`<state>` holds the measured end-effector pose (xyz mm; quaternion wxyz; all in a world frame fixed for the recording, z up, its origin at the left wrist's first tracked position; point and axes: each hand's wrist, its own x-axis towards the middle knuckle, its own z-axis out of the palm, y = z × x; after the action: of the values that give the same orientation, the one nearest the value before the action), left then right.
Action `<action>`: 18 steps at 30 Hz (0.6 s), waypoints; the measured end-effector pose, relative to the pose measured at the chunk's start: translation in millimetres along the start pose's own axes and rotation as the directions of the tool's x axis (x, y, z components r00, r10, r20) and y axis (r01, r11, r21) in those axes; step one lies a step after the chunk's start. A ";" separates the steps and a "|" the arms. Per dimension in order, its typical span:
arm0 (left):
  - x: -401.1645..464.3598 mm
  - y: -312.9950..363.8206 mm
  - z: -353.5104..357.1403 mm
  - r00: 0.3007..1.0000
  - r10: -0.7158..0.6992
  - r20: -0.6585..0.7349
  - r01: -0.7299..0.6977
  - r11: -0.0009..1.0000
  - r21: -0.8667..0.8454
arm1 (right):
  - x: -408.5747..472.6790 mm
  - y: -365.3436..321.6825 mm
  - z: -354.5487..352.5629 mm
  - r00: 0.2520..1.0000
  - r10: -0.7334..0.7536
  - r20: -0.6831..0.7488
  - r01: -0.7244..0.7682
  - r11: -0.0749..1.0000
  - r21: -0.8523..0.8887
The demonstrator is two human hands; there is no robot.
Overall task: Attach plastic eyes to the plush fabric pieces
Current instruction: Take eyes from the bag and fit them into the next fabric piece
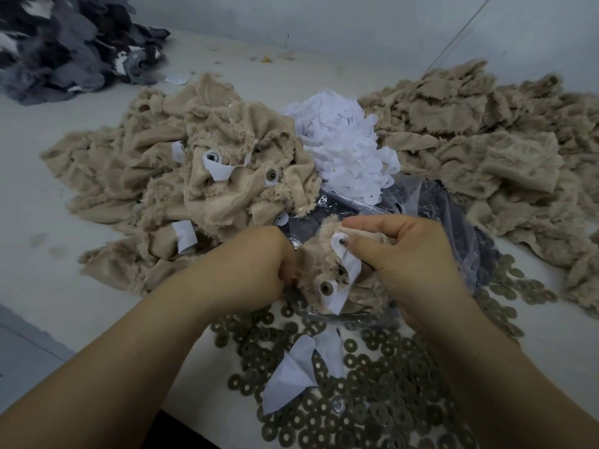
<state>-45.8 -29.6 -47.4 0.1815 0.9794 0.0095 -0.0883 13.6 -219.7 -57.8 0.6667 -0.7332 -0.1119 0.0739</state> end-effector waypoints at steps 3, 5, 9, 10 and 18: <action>-1.4 -1.4 -7.6 0.999 -0.015 -0.029 0.012 0.995 -0.102 | -1.1 -1.4 -1.1 1.000 0.004 -0.009 -0.005 1.000 -0.012; -2.7 -2.8 -11.4 0.998 -0.018 -0.052 0.009 0.987 -0.160 | -0.6 -2.2 -1.7 1.000 0.011 -0.008 -0.011 1.000 -0.020; -6.4 0.6 -16.5 0.988 -0.027 -0.154 -0.011 0.971 -0.237 | 1.1 -1.0 -1.1 1.000 0.022 -0.013 -0.023 0.999 -0.041; -7.3 2.3 -16.9 0.982 -0.025 -0.187 -0.024 0.966 -0.256 | 1.1 -0.4 -1.0 1.000 0.021 -0.018 -0.022 0.999 -0.049; -6.3 2.5 -7.8 0.981 -0.125 -0.146 0.033 0.857 -0.514 | 1.1 0.2 -1.2 0.999 0.051 0.000 -0.051 0.992 -0.116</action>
<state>-50.5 -29.0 -38.2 0.4283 0.8993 0.0887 -0.0040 15.0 -220.6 -57.8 0.6207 -0.7732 -0.0981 0.0853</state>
